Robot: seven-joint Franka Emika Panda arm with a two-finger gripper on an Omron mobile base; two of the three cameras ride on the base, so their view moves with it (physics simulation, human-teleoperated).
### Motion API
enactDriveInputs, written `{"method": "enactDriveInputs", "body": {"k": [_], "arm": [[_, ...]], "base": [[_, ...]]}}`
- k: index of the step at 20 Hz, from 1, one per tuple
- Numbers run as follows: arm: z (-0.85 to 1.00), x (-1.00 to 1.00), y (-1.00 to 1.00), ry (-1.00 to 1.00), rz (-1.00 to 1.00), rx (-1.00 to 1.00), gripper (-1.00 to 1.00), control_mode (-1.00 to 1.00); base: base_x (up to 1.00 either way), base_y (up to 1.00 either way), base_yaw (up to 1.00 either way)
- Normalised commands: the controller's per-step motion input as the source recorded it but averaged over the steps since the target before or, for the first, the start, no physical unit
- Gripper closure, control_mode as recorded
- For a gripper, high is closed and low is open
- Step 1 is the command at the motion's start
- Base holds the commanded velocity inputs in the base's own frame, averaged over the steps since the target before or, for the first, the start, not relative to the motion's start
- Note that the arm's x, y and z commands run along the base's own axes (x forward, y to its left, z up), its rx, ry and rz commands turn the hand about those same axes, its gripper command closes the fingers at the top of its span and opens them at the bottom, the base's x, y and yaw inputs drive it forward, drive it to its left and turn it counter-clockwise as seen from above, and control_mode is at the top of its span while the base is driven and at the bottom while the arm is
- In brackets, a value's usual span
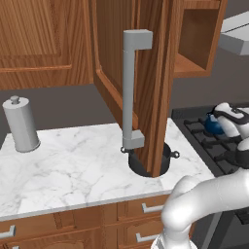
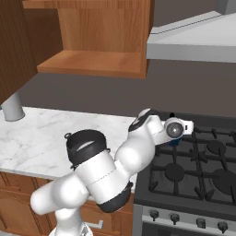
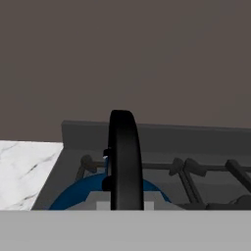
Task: Pick the kettle from the cabinet and place it on a stove burner. Then pick the pot from the counter and place it on another stove burner. Finally, turn both burners on.
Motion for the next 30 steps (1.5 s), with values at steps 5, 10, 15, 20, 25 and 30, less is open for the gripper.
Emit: {"method": "enactDriveInputs", "body": {"k": [5, 10, 15, 20, 25, 30], "arm": [[-0.09, 0.18, -0.04, 0.00, 0.00, 0.01, 1.00, -1.00], [0.00, 0.18, -0.10, 0.00, 0.00, 0.00, 1.00, -1.00], [0.00, 0.12, -0.11, 0.00, 0.00, 0.00, 1.00, -1.00], [-0.02, 0.11, -0.05, 0.00, 0.00, 0.00, 1.00, -1.00], [-0.13, 0.23, -0.02, 0.01, 0.00, 0.00, 1.00, -1.00], [-0.20, 0.25, -0.02, 0.00, 0.00, 0.00, 1.00, -1.00]], "base": [[0.00, 0.00, 0.00], [0.00, 0.00, 0.00], [0.00, 0.00, 0.00], [0.00, 0.00, 0.00], [0.00, 0.00, 0.00], [0.00, 0.00, 0.00]]}}
